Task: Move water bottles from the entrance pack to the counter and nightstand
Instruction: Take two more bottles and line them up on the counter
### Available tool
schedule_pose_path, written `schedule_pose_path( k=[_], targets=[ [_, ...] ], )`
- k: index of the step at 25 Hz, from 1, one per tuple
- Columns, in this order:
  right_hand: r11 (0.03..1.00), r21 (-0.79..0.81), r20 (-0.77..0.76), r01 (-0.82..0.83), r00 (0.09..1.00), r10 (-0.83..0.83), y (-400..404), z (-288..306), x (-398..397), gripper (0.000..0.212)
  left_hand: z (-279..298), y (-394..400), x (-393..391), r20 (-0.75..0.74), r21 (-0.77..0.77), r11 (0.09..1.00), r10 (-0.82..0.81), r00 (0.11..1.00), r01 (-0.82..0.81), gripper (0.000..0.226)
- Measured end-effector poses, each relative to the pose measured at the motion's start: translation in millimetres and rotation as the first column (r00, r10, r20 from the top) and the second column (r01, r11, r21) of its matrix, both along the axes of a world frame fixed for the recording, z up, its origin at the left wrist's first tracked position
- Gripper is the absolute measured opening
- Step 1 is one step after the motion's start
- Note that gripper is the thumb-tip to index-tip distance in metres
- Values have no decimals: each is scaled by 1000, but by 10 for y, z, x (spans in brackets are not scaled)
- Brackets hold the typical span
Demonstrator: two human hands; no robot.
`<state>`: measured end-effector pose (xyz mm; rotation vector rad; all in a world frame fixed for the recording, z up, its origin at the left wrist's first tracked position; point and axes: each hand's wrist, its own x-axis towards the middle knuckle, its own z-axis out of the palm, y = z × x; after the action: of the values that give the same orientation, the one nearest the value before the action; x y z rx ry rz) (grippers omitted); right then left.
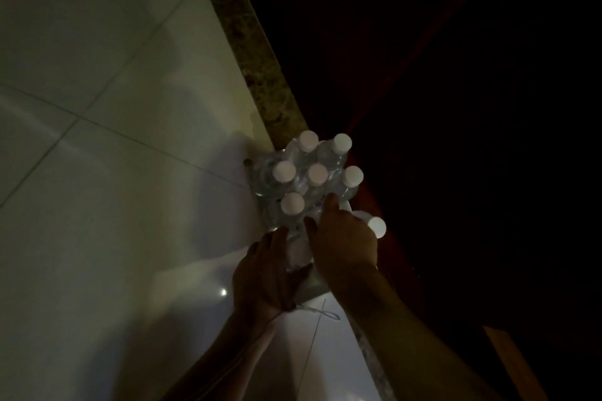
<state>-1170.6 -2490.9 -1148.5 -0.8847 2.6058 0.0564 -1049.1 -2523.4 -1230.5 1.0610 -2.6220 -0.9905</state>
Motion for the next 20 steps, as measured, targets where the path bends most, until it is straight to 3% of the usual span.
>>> schedule_pose_path(
  k=[3, 5, 9, 11, 14, 17, 20],
  targets=[
    [996, -74, 20, -39, 999, 41, 22, 252, 18, 54, 206, 83, 28, -5, -85, 996, -16, 1000, 15, 69],
    [989, -136, -6, -54, 999, 54, 32, 700, 18, 58, 633, 58, 60, -69, 21, 999, 35, 997, -34, 68],
    [936, -353, 57, -8, 998, 30, -19, 2233, 27, 48, 2337, -158, 107, -67, 173, 966, 204, 977, -190, 68],
    [869, -493, 115, 43, 993, 16, -139, 3304, -49, 35, 3412, -403, 89, -154, 226, 955, 229, 961, -191, 58],
    [705, -709, 88, 16, 994, 66, -435, 5189, -220, 29, 5174, -918, -14, -367, 316, 947, 179, 913, -59, 40],
    [526, -842, -66, -119, 991, 120, -719, 7243, -388, 28, 7178, -1395, -206, -545, 397, 915, 169, 821, 76, 46],
    [433, -883, -124, -178, 981, 149, -828, 9202, -376, 22, 9109, -1670, -254, -708, 340, 893, 36, 706, 295, 68]
  ],
)
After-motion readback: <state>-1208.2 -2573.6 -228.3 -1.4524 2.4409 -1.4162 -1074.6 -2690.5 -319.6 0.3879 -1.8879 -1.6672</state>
